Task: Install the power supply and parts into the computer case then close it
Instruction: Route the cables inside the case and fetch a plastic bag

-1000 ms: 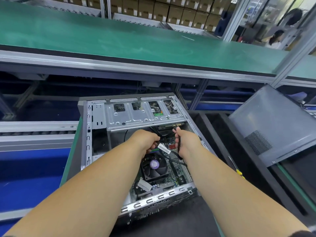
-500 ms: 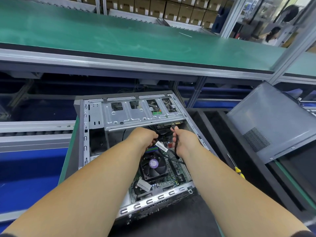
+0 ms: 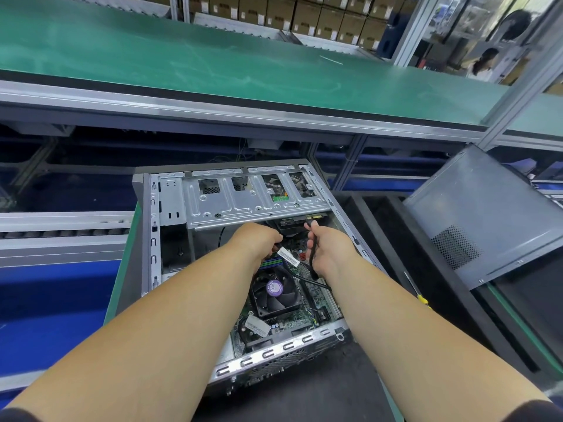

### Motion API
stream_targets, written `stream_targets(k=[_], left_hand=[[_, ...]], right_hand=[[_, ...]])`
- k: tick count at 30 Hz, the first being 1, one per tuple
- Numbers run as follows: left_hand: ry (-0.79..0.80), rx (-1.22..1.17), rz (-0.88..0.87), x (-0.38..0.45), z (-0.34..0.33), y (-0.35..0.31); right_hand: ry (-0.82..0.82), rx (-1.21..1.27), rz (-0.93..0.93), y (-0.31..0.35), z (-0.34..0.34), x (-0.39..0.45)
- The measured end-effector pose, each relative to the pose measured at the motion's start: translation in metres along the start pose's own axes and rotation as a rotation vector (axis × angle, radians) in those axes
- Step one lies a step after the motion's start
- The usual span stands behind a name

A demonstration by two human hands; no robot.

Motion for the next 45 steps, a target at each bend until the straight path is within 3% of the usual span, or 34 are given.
stream_targets(k=[33, 45], left_hand=[[0.009, 0.001, 0.011, -0.0033, -0.0014, -0.0024], [-0.004, 0.013, 0.011, -0.0012, -0.0004, -0.0005]], right_hand=[[-0.020, 0.079, -0.004, -0.0028, -0.0018, 0.0013], [-0.024, -0.022, 0.016, -0.0017, -0.0012, 0.0070]])
Point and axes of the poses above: each hand's wrist, its own x-axis towards the middle knuckle, its own z-axis out of the back of the hand, y = z × x, the point moved 6 cm from there along x, towards the middle knuckle, and after that the axes turned 10 degrees about -x, right-handed, at the moved point
